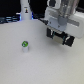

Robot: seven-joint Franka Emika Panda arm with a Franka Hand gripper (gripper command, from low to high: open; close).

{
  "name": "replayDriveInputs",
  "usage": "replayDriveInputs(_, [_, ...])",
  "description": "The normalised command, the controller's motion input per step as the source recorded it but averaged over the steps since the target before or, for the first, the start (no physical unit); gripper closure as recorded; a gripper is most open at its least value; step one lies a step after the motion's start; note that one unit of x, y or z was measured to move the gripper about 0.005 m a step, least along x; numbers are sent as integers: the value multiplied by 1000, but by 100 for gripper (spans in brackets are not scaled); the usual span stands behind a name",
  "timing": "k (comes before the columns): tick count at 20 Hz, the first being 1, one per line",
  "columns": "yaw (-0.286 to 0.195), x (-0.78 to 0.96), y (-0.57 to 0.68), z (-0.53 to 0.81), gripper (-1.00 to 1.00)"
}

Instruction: Open the kcup holder, insert the kcup into the holder, and close the kcup holder

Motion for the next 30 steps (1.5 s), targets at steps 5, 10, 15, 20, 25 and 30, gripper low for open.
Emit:
replayDriveInputs(5, [-78, 237, -54, 294, -100])
replayDriveInputs(10, [-108, 179, -197, 312, -100])
replayDriveInputs(15, [-214, -8, -486, 356, -100])
replayDriveInputs(20, [-263, -91, -433, 270, -100])
replayDriveInputs(25, [-260, -264, -387, 166, -100])
replayDriveInputs(30, [-256, -318, -405, 63, -100])
